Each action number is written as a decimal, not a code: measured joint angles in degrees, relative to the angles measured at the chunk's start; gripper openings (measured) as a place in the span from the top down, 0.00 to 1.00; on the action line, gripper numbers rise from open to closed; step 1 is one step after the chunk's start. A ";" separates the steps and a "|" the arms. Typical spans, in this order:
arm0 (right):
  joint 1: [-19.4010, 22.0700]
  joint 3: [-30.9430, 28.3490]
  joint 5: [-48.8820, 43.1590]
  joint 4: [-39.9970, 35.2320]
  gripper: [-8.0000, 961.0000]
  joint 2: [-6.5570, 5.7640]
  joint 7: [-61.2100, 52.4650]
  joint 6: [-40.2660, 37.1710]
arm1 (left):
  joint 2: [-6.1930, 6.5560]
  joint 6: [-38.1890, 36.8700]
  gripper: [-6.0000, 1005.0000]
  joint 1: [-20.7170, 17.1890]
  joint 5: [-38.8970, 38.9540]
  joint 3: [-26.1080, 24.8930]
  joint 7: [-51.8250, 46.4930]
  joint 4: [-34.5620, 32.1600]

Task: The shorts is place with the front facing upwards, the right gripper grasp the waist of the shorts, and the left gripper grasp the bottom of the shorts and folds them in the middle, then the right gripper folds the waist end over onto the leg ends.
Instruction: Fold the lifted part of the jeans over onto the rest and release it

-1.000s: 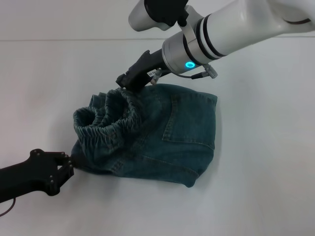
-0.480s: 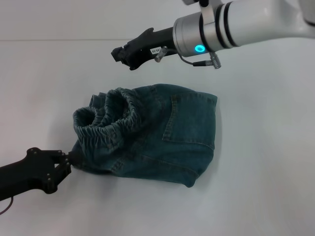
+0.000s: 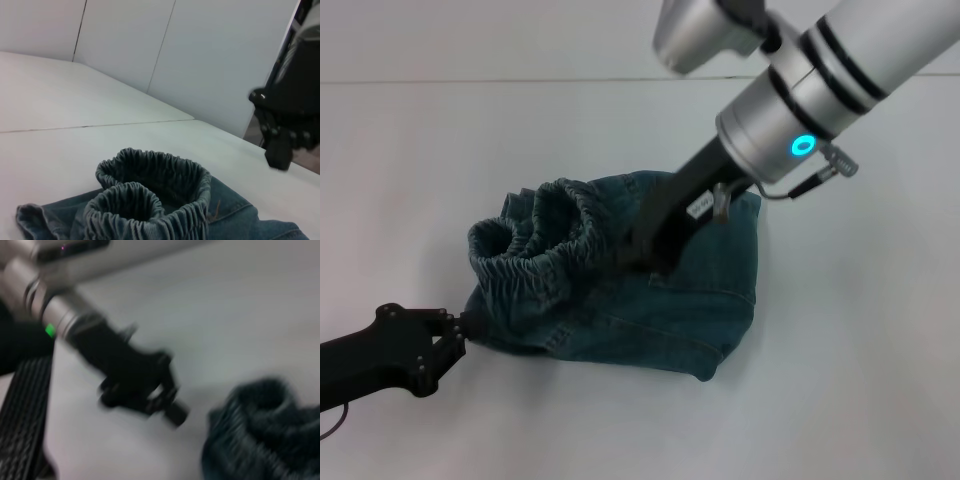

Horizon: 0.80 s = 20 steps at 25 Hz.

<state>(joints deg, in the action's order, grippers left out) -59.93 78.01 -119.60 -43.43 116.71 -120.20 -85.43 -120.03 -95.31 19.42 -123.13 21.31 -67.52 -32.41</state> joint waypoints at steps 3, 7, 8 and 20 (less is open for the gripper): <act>-1.06 0.06 -5.63 1.78 0.99 2.08 -0.80 0.94 | -0.12 0.07 0.98 0.00 0.00 0.05 0.03 0.04; -3.61 1.54 -8.44 8.61 0.98 3.82 -0.89 9.08 | -0.22 0.32 0.98 0.00 0.20 0.21 0.09 0.07; -4.35 1.86 -7.94 10.68 0.98 3.93 -0.84 11.55 | -0.25 0.32 0.98 0.00 0.24 0.21 0.09 0.11; -4.33 2.19 5.38 17.12 0.94 4.11 8.35 29.19 | -0.21 0.77 0.98 0.06 0.03 0.19 0.73 1.50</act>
<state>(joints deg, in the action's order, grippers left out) -64.26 80.20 -114.22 -26.32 120.82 -111.85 -56.25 -120.24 -94.54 19.48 -123.10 21.50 -66.79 -30.90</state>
